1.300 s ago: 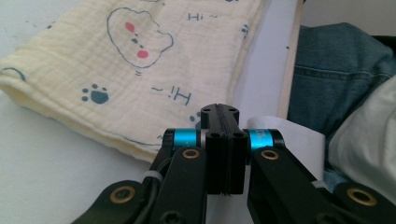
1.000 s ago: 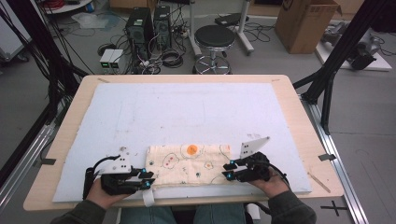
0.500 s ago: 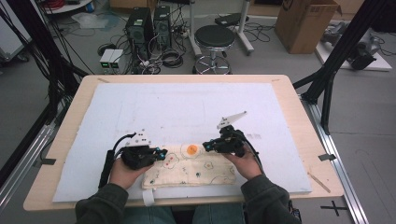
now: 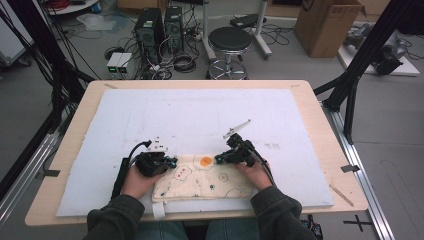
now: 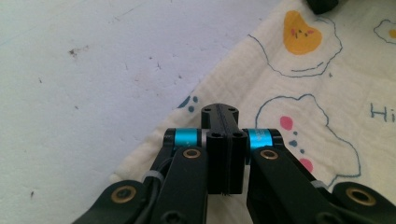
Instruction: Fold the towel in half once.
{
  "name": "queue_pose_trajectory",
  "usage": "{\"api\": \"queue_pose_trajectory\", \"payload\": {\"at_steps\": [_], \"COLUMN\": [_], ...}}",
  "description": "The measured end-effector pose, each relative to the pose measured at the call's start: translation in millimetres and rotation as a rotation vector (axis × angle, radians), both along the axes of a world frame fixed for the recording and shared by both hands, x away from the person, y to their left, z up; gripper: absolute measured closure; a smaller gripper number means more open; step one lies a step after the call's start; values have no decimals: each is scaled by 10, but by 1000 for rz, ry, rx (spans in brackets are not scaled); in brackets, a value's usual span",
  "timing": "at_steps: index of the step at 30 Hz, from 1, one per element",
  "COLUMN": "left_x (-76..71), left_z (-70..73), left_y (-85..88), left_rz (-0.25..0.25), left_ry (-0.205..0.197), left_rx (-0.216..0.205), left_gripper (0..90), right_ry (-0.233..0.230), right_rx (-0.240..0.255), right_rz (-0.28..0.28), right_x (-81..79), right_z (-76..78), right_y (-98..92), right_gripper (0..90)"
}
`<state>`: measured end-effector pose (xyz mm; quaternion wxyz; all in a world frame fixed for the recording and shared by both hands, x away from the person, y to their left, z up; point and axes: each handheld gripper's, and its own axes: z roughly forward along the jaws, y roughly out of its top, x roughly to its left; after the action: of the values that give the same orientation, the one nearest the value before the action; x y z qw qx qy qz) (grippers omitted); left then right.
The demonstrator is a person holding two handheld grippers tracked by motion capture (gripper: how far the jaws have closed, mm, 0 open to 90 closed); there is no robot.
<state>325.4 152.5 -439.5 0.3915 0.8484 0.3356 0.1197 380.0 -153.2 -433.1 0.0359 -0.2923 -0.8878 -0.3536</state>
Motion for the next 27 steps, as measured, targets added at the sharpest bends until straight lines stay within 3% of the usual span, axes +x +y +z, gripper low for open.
{"api": "queue_pose_trajectory", "payload": {"at_steps": [9, 14, 18, 20, 25, 27], "left_x": [-33, -35, -37, -49, -83, -73], "left_z": [-25, -28, -26, -11, 88, 101], "left_y": [69, 68, 69, 70, 137, 179], "left_rz": [8, 4, 4, -2, 3, 13], "left_ry": [-3, -9, -11, -22, -59, -62], "left_rx": [-24, -23, -24, -29, -96, -90], "left_gripper": [895, 895, 895, 864, 855, 856], "right_ry": [-7, -20, -8, -14, -54, -61], "right_rx": [22, 5, 39, 43, 68, 83], "right_rz": [-54, -85, -127, -129, -105, -99], "right_x": [-72, -100, -122, -131, -132, -109], "right_z": [-21, -11, -24, -10, 79, 92], "right_y": [-375, -615, -801, -805, -692, -647], "right_gripper": [891, 888, 888, 885, 876, 876]}}
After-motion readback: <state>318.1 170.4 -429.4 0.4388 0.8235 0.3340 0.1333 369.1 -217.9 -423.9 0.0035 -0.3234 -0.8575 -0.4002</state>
